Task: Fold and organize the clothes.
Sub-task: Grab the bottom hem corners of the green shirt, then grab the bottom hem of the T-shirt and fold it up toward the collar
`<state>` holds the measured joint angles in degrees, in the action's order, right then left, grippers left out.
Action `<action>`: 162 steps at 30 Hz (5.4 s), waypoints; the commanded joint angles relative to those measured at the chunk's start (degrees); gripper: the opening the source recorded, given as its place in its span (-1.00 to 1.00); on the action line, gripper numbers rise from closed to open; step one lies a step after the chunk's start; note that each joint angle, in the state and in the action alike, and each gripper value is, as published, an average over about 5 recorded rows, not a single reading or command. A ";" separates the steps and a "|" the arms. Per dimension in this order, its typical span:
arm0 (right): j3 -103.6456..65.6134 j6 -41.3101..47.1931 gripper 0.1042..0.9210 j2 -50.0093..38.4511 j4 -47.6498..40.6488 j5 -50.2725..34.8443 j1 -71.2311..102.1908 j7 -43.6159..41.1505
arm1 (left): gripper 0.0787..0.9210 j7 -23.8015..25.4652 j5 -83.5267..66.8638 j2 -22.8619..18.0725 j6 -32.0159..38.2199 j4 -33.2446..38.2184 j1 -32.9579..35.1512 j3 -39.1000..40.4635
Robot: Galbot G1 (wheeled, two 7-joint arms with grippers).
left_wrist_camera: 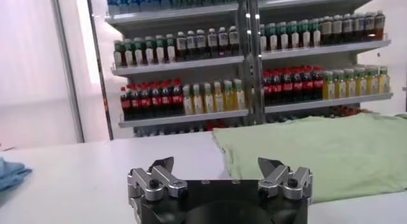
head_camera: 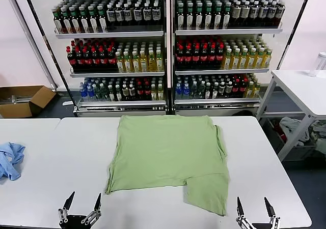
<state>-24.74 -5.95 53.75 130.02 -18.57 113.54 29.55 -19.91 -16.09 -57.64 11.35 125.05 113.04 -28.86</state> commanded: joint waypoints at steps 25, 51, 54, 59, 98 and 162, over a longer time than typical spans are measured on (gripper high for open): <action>8.38 29.48 0.76 0.25 2.86 -8.99 -9.91 -1.18 | 0.77 2.34 -23.83 4.81 -35.73 5.11 -14.23 0.04; 10.71 28.12 0.76 2.06 -0.80 -6.95 -12.48 -1.48 | 0.77 5.65 -24.71 3.50 -35.00 -6.90 -22.75 4.26; 10.93 27.95 0.76 2.30 -1.28 -7.30 -12.57 -1.36 | 0.76 5.71 -24.63 3.35 -34.82 -7.20 -22.87 4.86; 10.90 27.55 0.54 2.39 -1.58 -7.36 -12.70 -1.35 | 0.57 5.96 -24.54 3.30 -34.46 -7.88 -22.99 5.34; 2.71 23.05 -0.99 0.44 5.13 -2.00 -16.43 -5.07 | -0.99 5.94 -26.23 4.22 -21.42 -1.33 -26.10 3.68; 24.79 30.01 -0.29 3.45 -37.61 -1.77 -67.66 -15.84 | -0.52 6.04 -14.47 2.24 -29.09 -31.18 -58.71 20.98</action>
<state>-0.37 19.58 57.21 91.52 -17.04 46.58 13.84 -13.88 -32.24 -56.08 -16.86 93.14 53.71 -7.65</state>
